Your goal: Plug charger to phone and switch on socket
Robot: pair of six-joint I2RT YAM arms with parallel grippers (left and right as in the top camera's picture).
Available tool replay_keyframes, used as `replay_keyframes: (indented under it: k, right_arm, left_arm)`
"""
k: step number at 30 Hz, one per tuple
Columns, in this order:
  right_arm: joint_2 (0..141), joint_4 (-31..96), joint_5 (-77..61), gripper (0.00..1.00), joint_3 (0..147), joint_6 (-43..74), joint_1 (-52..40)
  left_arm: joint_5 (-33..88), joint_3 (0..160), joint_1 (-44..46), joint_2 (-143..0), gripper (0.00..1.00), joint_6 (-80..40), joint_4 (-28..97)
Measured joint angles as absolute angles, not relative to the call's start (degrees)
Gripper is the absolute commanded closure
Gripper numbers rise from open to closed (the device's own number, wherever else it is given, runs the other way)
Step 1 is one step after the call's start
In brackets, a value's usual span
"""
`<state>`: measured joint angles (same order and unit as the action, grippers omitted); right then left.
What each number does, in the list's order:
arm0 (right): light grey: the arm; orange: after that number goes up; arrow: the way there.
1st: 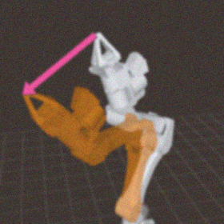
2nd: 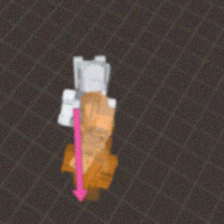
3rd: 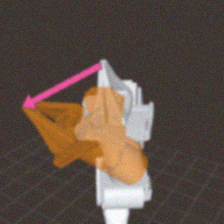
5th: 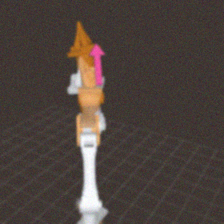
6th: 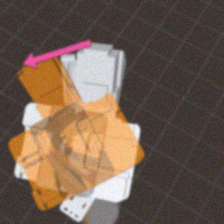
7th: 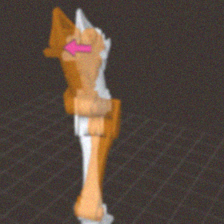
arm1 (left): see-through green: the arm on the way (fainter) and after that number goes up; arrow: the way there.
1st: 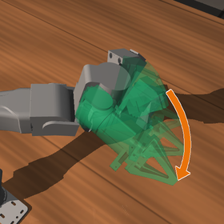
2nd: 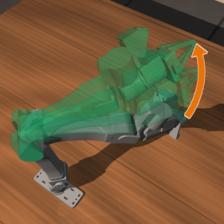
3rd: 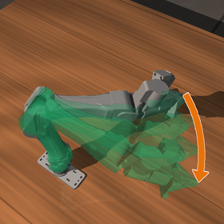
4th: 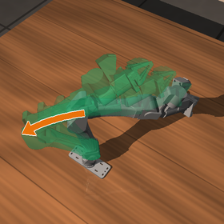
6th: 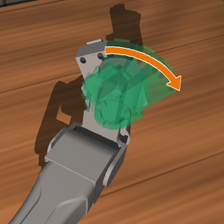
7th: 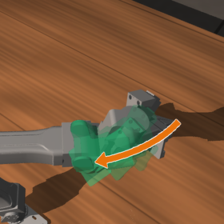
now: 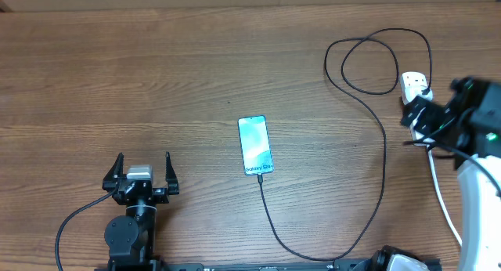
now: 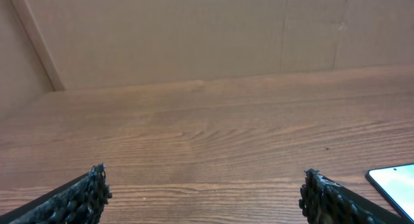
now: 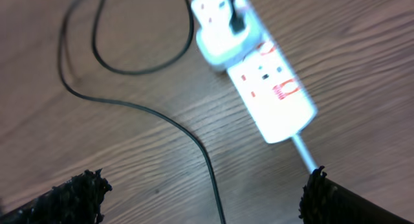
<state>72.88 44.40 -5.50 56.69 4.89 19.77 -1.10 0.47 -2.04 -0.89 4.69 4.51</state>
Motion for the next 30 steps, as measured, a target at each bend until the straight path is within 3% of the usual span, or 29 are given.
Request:
replay_keyframes:
  k: [9, 25, 30]
  right_arm:
    - [72.1, 34.9, -7.5, 0.00, 35.7, 4.7, 19.8]
    - [66.0, -8.6, -13.1, 0.00, 9.1, 4.3, 18.5]
    - [64.1, -15.4, -13.1, 0.00, 4.3, 4.2, 15.6]
  left_arm:
    - [-1.1, 0.5, -2.0, -0.9, 0.00, 4.7, 4.5]
    - [-1.1, 0.5, -2.0, -0.9, 0.01, 4.7, 4.5]
    - [-1.1, 0.5, -2.0, -0.9, 0.00, 4.7, 4.5]
